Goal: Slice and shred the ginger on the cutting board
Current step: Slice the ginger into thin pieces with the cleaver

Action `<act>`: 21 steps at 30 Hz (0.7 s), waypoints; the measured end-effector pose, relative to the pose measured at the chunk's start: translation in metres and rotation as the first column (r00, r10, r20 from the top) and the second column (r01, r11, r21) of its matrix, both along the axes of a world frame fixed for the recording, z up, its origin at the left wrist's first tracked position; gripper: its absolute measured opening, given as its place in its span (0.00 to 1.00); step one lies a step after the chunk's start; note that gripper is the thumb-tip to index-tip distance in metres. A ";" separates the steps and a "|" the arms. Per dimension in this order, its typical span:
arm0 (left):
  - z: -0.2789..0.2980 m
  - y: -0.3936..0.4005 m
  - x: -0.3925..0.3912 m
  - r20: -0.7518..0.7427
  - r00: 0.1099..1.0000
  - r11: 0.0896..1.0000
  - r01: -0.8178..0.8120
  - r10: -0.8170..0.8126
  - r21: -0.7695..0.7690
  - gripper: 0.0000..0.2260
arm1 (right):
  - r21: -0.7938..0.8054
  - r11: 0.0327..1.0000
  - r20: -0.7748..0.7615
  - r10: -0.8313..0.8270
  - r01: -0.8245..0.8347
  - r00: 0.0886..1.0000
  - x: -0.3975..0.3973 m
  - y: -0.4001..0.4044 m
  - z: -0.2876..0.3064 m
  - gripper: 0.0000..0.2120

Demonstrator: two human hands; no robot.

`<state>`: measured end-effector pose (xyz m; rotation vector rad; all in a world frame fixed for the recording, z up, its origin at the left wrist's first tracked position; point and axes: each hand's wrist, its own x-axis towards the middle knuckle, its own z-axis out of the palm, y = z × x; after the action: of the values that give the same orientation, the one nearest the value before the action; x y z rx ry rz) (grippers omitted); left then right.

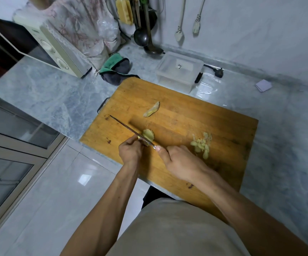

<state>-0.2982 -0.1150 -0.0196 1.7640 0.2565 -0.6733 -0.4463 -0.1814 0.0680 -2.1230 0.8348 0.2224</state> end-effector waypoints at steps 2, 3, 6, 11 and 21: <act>-0.001 -0.001 0.001 -0.006 1.000 1.000 -0.006 0.006 0.000 0.15 | -0.002 1.000 -0.006 0.001 -0.001 1.000 -0.001 0.000 0.002 0.27; -0.001 -0.001 0.001 -0.004 1.000 1.000 -0.005 0.005 0.005 0.15 | 0.001 1.000 -0.014 0.003 -0.003 1.000 -0.002 0.000 0.003 0.27; -0.002 0.000 0.001 0.024 1.000 0.999 0.012 -0.013 0.031 0.13 | 0.008 1.000 -0.039 0.002 -0.002 0.999 -0.003 0.002 0.006 0.27; -0.001 0.000 0.000 0.033 0.999 0.999 0.009 -0.010 0.049 0.15 | -0.005 1.000 -0.059 0.008 -0.009 0.998 -0.002 0.004 0.007 0.28; 0.006 -0.001 0.001 0.029 0.999 0.996 0.014 -0.017 0.088 0.09 | -0.005 1.000 -0.088 -0.015 0.014 0.996 0.000 0.006 0.009 0.32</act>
<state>-0.2977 -0.1160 -0.0136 1.8599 0.2554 -0.6548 -0.4461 -0.1753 0.0775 -2.1233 0.9023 0.3087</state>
